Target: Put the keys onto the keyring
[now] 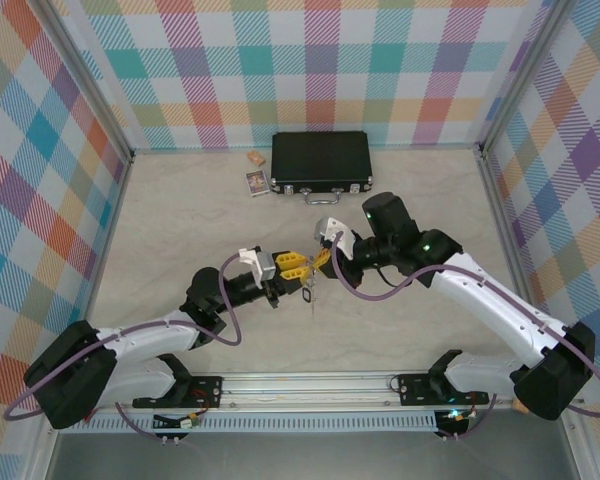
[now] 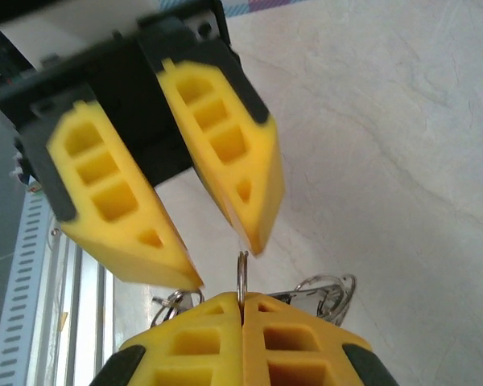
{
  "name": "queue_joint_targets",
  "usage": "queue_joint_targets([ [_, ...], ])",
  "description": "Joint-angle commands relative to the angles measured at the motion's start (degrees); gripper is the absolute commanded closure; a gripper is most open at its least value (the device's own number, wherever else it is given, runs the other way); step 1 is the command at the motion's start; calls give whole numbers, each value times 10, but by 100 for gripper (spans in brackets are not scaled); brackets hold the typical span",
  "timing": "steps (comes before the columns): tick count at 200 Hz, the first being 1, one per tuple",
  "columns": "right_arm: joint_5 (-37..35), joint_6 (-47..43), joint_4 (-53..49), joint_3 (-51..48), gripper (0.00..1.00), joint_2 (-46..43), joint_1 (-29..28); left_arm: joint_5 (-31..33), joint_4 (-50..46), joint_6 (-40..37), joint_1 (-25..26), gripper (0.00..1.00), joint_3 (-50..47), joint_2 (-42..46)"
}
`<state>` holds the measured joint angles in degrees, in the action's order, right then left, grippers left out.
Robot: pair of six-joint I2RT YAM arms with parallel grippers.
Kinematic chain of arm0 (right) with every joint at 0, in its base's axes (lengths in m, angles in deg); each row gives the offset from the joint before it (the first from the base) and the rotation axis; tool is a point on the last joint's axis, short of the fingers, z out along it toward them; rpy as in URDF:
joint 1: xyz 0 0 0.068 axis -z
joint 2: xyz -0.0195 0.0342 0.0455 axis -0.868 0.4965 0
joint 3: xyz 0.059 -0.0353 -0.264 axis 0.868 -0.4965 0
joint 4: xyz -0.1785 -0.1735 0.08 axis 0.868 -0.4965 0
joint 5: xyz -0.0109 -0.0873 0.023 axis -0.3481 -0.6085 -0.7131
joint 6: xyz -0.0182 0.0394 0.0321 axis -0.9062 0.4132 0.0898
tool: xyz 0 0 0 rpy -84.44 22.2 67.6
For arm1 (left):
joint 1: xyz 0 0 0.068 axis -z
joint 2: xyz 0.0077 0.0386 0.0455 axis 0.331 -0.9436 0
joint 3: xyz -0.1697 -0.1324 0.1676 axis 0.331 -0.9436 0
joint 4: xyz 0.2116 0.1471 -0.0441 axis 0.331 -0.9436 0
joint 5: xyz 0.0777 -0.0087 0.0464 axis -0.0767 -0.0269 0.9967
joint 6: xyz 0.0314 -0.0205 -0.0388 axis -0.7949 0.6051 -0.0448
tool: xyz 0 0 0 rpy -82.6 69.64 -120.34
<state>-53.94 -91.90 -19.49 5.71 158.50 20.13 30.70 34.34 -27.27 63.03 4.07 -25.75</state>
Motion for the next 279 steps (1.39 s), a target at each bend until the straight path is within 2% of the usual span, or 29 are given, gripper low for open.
queue_joint_targets([
  [1, -25, -31, -28, 14, 100, -7, -1, 3, -73, -31, -7, 74, 15, 32],
  [45, -91, -90, -68, 36, 100, 14, -3, 2, -234, -100, -8, 73, 55, 58],
  [97, -124, -153, -118, 77, 100, 44, -13, -23, -309, -137, -8, 76, 87, 36],
  [188, -113, -191, -150, 97, 100, 65, -35, -34, -314, -159, -8, 79, 105, 15],
  [279, -104, -188, -147, 96, 100, 64, -44, -59, -321, -164, -6, 85, 109, 3],
])
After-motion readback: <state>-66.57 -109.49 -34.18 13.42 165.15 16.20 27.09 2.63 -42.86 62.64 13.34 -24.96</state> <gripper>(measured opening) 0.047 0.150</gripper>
